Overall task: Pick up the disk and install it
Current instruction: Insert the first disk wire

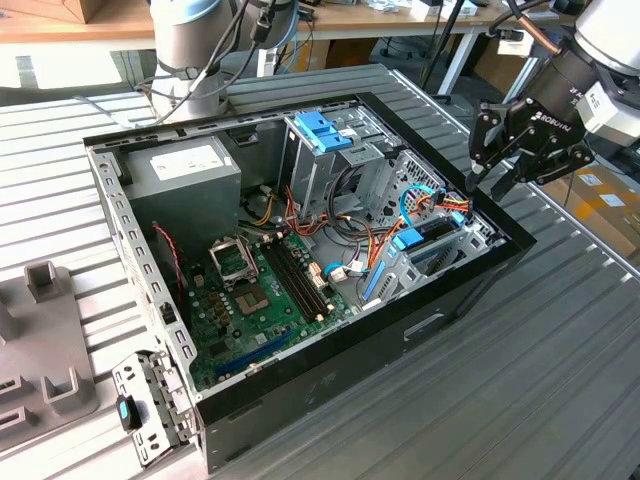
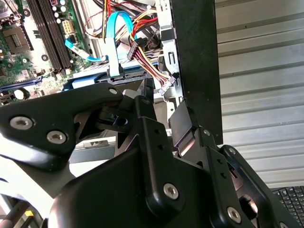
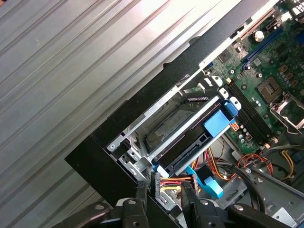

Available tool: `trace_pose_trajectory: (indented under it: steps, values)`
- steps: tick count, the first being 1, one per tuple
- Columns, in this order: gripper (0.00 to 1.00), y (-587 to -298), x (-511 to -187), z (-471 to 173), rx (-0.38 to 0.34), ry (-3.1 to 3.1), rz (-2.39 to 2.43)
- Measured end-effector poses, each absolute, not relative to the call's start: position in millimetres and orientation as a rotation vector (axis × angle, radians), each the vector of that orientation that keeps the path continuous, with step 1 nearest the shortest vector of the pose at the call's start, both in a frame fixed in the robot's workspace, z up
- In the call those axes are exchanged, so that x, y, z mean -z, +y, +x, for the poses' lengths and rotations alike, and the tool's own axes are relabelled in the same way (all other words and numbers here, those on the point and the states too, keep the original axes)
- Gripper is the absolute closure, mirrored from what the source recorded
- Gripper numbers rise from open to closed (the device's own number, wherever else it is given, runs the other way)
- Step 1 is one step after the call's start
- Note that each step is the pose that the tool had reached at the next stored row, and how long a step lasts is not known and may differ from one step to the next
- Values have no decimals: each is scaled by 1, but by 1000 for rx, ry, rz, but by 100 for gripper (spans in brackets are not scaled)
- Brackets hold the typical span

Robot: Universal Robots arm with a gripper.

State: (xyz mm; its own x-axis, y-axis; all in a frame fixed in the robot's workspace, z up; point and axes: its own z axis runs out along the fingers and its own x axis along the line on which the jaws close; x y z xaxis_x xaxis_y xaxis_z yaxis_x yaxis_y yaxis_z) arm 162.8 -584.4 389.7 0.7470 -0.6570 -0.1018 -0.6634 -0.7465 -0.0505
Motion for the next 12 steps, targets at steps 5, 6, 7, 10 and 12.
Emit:
trace_pose_trajectory:
  steps: [5, 6, 7, 10, 12]
  values:
    - [58, -584, -388, 163, -118, 1082, -2858]
    - [58, -584, -388, 163, -118, 1082, -2858]
    - [58, -584, -388, 163, -118, 1082, -2858]
    - [58, -584, -387, 163, -118, 1082, -2858]
    - [58, -584, -387, 163, -118, 1082, -2858]
